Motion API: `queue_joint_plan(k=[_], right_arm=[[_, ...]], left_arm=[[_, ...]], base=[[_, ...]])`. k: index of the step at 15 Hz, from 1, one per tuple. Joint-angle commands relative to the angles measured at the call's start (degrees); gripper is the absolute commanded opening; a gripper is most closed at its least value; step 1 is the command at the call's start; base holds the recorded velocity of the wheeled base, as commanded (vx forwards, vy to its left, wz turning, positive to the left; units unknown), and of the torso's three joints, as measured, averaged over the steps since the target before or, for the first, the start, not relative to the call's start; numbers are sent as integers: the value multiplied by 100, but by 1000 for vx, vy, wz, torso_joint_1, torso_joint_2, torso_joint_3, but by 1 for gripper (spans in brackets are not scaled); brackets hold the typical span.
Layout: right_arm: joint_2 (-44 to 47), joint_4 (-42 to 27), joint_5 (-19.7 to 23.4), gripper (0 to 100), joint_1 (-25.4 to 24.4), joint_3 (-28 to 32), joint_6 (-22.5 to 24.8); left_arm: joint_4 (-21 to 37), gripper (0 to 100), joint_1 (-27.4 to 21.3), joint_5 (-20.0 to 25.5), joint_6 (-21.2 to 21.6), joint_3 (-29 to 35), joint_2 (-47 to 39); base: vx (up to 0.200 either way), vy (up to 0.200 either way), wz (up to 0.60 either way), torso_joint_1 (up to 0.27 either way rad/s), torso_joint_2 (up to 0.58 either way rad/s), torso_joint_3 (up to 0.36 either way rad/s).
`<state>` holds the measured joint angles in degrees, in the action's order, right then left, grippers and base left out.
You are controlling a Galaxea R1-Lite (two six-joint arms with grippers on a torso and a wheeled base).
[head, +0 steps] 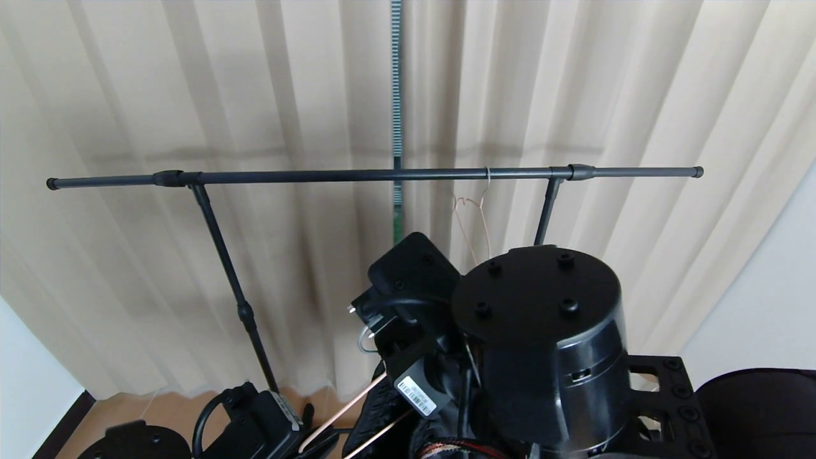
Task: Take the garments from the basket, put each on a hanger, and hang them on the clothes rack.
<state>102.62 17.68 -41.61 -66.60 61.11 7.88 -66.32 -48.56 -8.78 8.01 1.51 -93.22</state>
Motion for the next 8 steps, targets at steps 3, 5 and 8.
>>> queue_joint_plan(k=[3,5,8], right_arm=[[-339,-10,30,100,393,-266,4],[-339,-10,30,100,419,-266,4],[-181,-1,30,100,419,-179,4]], left_arm=[[-22,0,-5,8,-1,7,15],[-22,0,-14,-1,-1,7,15],[-22,0,-22,8,-1,-2,15]], base=[[0,0,0,0,0,0],[0,0,0,0,0,0],[0,0,0,0,0,0]])
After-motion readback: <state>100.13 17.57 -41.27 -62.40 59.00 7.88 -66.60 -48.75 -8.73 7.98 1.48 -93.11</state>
